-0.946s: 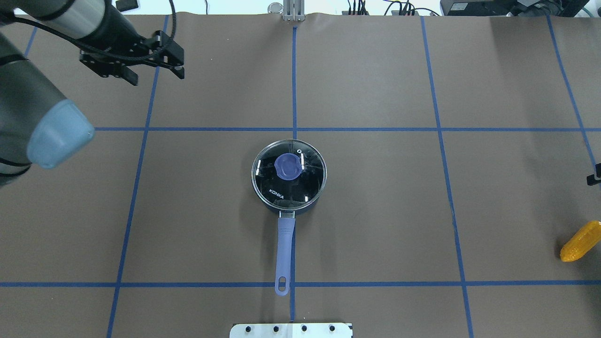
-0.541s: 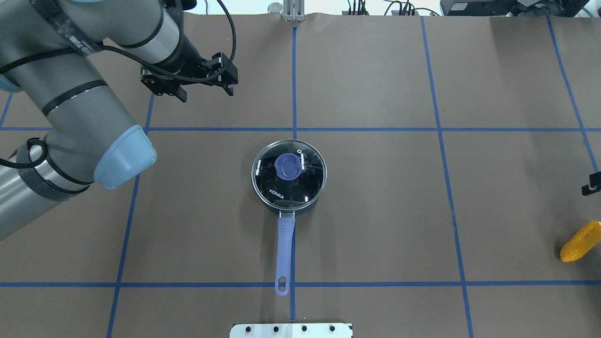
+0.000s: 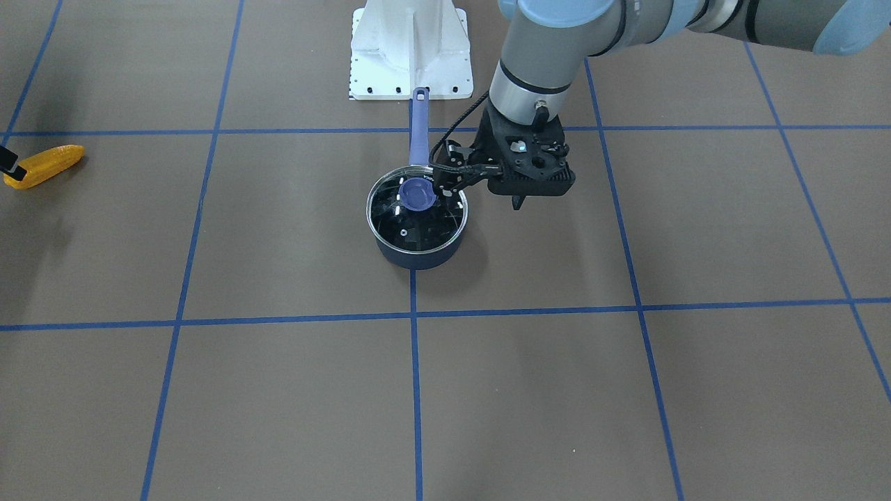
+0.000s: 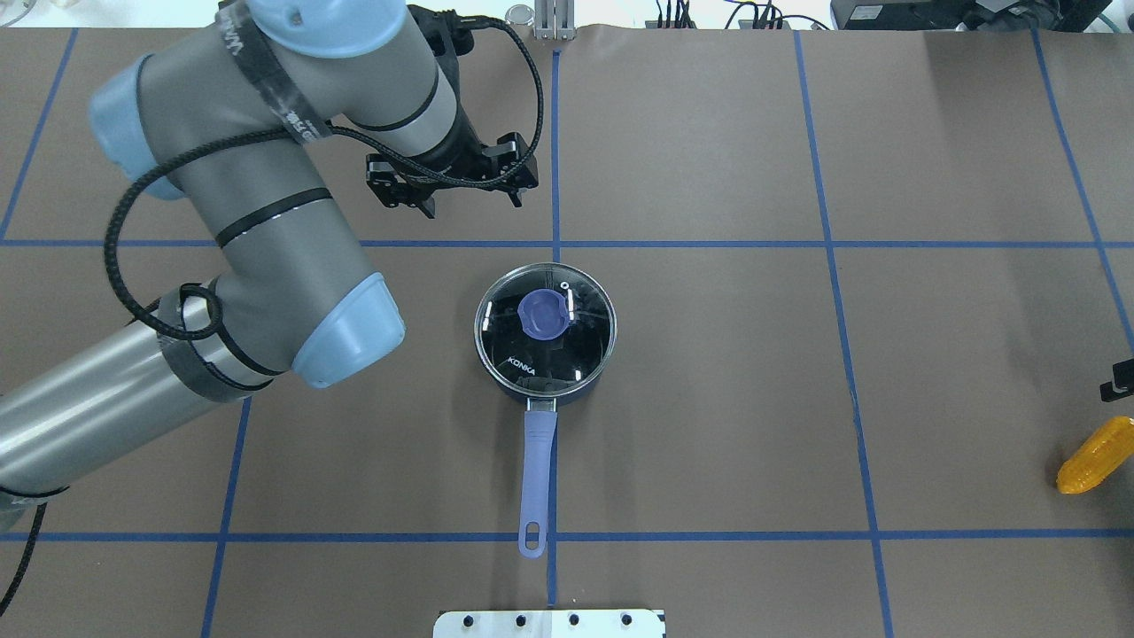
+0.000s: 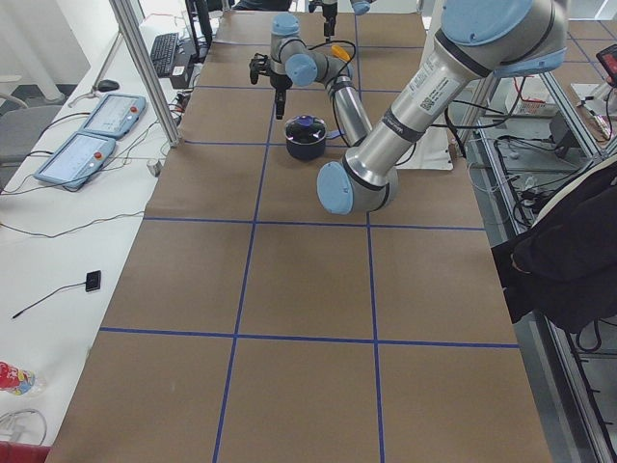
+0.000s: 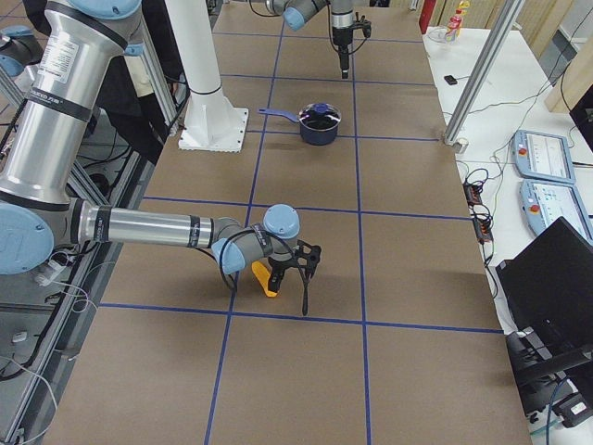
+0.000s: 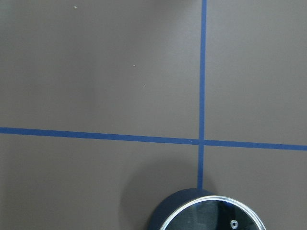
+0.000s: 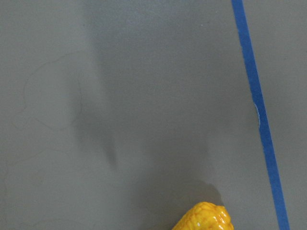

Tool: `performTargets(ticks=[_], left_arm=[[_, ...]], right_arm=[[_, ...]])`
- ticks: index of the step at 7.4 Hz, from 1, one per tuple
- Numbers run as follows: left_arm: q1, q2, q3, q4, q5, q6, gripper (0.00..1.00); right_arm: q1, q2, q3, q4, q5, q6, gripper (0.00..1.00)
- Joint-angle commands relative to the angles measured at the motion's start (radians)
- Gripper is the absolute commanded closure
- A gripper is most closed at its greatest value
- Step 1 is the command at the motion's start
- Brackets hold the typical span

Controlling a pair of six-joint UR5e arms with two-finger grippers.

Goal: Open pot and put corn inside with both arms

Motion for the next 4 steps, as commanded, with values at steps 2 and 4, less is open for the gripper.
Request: performTargets(ticks=[2, 4], left_arm=[[0.067, -0.047, 0.059, -0.004, 0.057, -0.008, 0.02], [0.070, -0.047, 0.061, -0.004, 0.059, -0.008, 0.02]], right_arm=[[-0.037, -0.012, -0.124, 0.181, -0.031, 0.048, 0.00], [-0.063, -0.012, -0.131, 0.220, -0.031, 0.117, 0.00]])
